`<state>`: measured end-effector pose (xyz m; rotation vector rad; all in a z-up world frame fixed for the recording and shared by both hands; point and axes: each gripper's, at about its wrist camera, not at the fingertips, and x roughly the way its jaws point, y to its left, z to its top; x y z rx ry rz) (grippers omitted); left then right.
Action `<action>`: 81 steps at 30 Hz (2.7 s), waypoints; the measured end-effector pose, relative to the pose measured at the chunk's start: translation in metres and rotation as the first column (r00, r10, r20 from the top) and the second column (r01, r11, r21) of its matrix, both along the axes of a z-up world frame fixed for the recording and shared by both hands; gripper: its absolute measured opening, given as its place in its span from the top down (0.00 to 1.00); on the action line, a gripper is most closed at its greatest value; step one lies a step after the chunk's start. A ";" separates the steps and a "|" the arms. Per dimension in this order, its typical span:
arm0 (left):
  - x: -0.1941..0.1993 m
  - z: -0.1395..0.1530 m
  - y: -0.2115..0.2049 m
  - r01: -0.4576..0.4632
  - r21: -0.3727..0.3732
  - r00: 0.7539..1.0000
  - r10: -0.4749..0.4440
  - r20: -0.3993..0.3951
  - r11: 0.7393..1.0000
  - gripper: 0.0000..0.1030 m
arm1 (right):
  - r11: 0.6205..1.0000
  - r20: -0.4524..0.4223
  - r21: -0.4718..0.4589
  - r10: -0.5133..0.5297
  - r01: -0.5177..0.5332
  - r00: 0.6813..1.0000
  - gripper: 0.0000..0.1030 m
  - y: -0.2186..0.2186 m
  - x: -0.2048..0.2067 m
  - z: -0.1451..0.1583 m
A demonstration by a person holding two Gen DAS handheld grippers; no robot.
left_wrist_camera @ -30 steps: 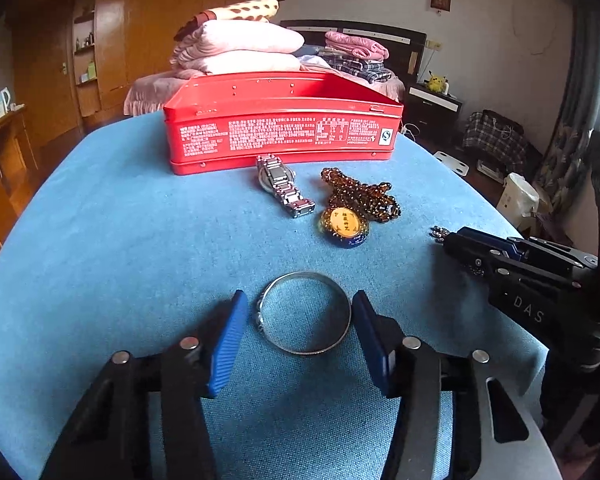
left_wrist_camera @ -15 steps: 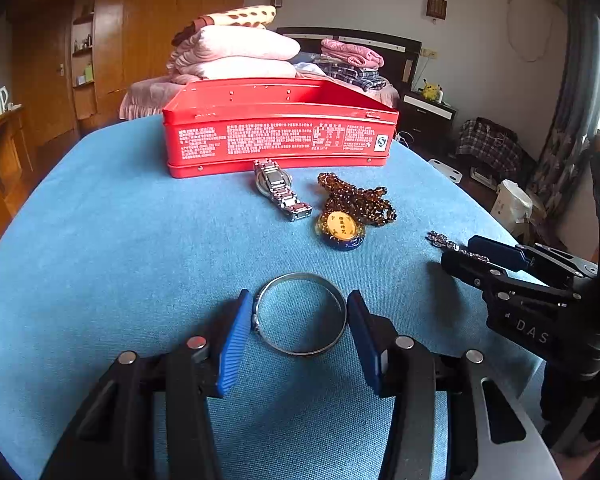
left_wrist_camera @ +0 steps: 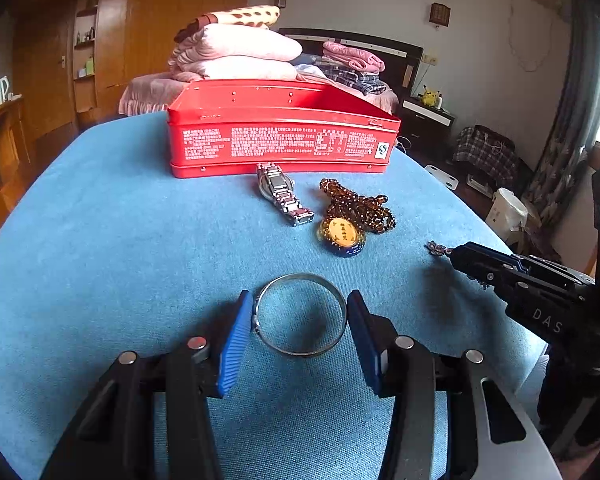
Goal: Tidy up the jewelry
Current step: 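Grasp the silver bangle with the left gripper while the right holds the chain, then carry bangle and chain over the red tin and open both grippers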
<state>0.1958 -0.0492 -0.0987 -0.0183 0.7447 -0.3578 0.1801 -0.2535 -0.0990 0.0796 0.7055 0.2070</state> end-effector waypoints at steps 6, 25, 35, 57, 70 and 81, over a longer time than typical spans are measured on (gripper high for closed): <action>0.000 0.012 0.004 -0.007 0.001 0.999 0.007 0.037 1.000 0.53 | 0.996 0.043 0.075 0.042 -0.045 0.998 0.87 0.000 -0.002 0.019; 0.009 0.018 0.021 -0.029 -0.007 0.999 0.029 0.035 1.000 0.53 | 0.992 -0.100 -0.095 0.078 -0.088 0.992 0.67 0.017 -0.004 -0.004; 0.009 0.016 0.022 -0.032 -0.008 0.999 0.033 0.027 0.999 0.53 | 0.990 -0.088 -0.085 0.102 -0.110 0.991 0.81 0.017 -0.006 -0.003; 0.058 0.070 0.027 -0.061 0.007 0.992 0.059 0.114 0.998 0.53 | 0.995 0.068 0.019 0.100 -0.101 0.993 0.82 0.000 0.054 0.088; 0.144 0.086 0.020 -0.074 0.028 0.993 0.071 0.091 0.997 0.53 | 0.998 -0.010 0.040 0.050 -0.050 0.999 0.82 0.012 0.162 0.090; 0.199 0.068 0.014 -0.072 0.023 0.997 0.071 0.033 0.997 0.53 | 0.999 -0.081 0.039 0.005 -0.002 0.997 0.82 0.014 0.216 0.064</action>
